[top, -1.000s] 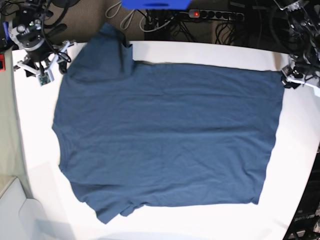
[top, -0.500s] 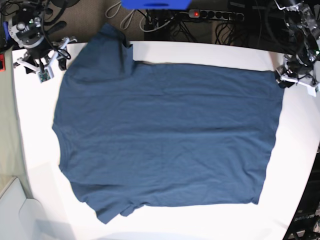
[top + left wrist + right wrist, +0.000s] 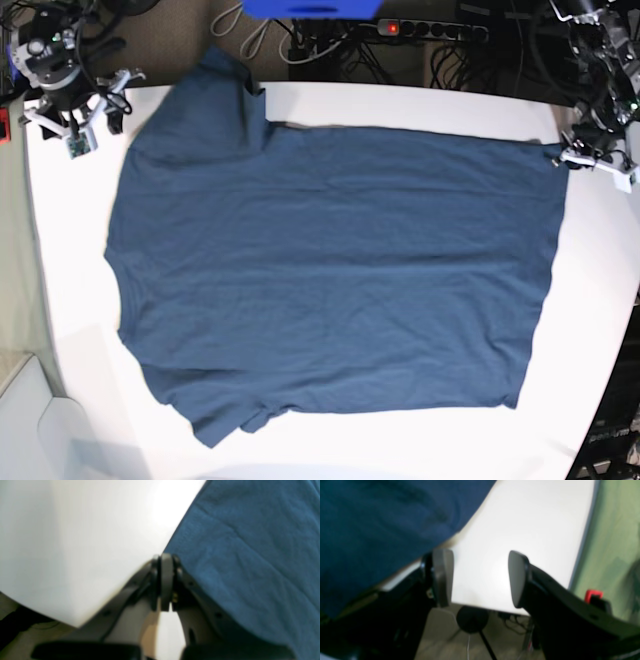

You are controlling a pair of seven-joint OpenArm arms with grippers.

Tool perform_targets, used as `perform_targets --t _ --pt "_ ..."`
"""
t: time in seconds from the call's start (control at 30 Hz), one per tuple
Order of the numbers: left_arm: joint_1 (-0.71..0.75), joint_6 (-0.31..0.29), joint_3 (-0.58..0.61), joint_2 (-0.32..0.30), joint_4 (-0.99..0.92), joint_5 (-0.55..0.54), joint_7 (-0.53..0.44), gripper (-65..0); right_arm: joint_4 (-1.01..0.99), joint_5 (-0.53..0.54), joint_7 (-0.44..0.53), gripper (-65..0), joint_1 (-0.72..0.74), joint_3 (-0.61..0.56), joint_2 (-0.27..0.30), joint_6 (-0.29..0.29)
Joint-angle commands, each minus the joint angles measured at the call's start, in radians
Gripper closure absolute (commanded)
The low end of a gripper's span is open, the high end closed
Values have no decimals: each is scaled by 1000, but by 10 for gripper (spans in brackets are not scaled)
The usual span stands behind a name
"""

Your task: Layout the t-shirt on the table in an organized manner, then fold the t-shirt properly

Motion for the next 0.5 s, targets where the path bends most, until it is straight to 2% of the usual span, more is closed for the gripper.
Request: perform_targets --t 0.0,0.3,0.47 --pt "18 2 4 -2 7 10 54 -1 16 12 18 -351 -8 2 1 -5" --pt "56 2 4 0 166 2 56 -1 16 10 18 -352 -34 3 -83 -5" --pt "56 2 0 1 218 2 56 -1 16 10 14 -352 -37 -1 -94 -5"
